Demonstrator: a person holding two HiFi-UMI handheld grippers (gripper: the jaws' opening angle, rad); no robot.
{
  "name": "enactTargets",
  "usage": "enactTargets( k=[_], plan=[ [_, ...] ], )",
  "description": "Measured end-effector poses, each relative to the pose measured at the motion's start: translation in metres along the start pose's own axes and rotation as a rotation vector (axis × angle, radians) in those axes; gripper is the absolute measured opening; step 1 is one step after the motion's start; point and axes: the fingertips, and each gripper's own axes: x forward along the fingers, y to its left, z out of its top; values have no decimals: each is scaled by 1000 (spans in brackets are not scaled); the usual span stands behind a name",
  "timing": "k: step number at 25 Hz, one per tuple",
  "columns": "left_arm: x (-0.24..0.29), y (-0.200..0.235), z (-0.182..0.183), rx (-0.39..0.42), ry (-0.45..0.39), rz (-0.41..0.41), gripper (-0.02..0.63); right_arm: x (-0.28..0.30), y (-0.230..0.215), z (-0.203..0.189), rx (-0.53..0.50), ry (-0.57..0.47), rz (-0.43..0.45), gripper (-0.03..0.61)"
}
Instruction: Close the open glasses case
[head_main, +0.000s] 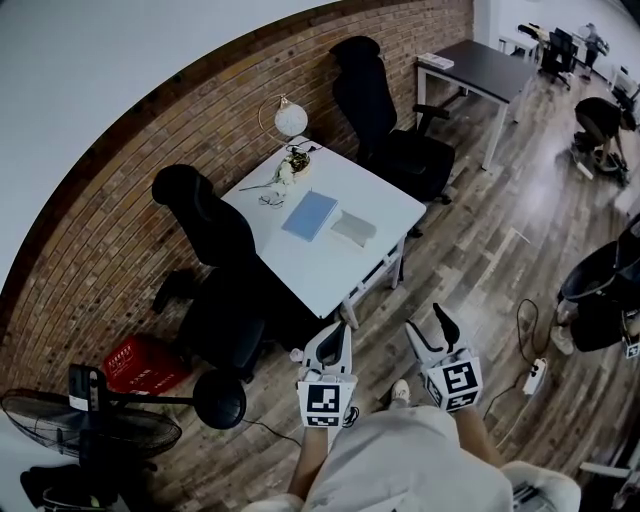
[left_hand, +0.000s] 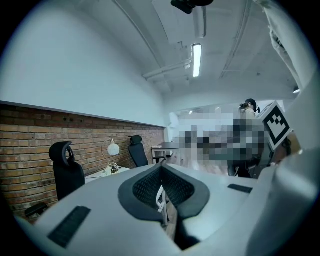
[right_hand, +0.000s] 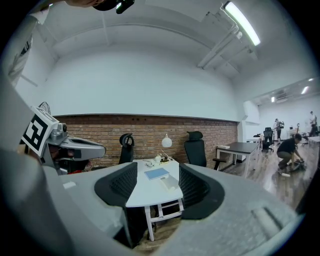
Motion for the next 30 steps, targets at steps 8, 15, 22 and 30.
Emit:
enactTargets(
  k=[8, 15, 22, 30],
  plan=[
    [27, -4, 6, 3, 7, 35, 3, 17, -27, 2, 10, -3, 33, 262],
    [53, -13, 13, 3, 18, 57, 3, 28, -54, 6, 18, -6, 61, 262],
    [76, -28, 21, 20, 21, 69, 3, 34, -85, 8, 28, -20, 75, 262],
    [88, -33, 25, 45, 37, 70, 3, 40, -102, 5, 61, -24, 73, 261]
  ],
)
